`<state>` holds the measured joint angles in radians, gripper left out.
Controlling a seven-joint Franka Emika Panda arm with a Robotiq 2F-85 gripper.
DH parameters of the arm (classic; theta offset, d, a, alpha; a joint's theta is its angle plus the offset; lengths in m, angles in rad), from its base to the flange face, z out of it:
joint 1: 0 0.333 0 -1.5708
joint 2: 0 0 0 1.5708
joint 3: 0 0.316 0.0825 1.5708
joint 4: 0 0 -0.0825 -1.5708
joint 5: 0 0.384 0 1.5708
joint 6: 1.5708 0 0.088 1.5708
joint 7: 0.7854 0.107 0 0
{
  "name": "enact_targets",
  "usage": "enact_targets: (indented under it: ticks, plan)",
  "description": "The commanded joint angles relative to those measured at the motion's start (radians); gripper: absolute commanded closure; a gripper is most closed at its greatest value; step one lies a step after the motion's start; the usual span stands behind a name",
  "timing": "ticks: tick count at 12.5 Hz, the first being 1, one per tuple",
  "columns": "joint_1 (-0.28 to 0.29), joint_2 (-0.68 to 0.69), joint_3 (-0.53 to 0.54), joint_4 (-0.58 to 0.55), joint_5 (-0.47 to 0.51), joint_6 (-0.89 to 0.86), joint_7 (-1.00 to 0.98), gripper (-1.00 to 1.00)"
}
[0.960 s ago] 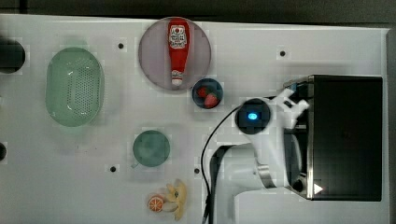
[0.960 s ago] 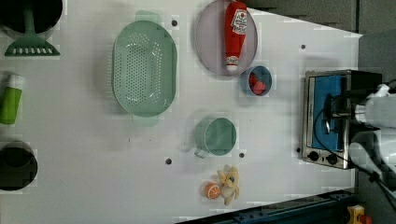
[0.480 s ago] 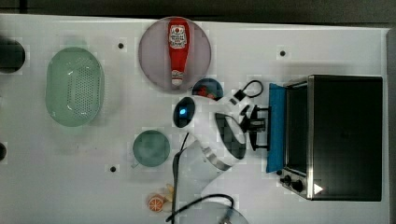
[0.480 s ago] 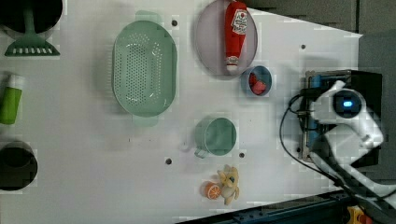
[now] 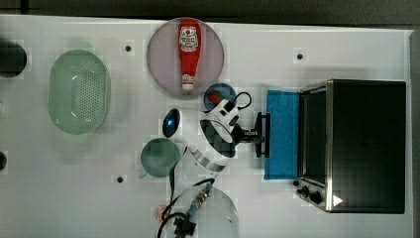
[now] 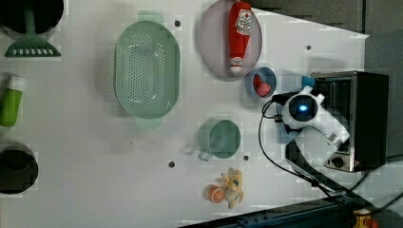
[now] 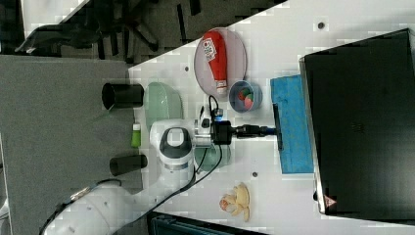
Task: Flap open oven.
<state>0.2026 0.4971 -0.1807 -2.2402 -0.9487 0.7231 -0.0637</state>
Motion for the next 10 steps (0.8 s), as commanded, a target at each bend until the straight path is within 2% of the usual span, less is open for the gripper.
enact_targets:
  ticks: [1, 7, 9, 10]
  plan:
    - [0.016, 0.048, -0.006, 0.044, -0.022, -0.014, 0.104, 0.65]
    - [0.016, 0.072, -0.009, 0.066, -0.01, 0.047, 0.123, 0.65]
    - [0.015, 0.016, -0.009, 0.073, 0.08, 0.112, 0.123, 0.65]
    - [0.014, -0.029, -0.009, 0.071, 0.191, 0.116, 0.123, 0.65]
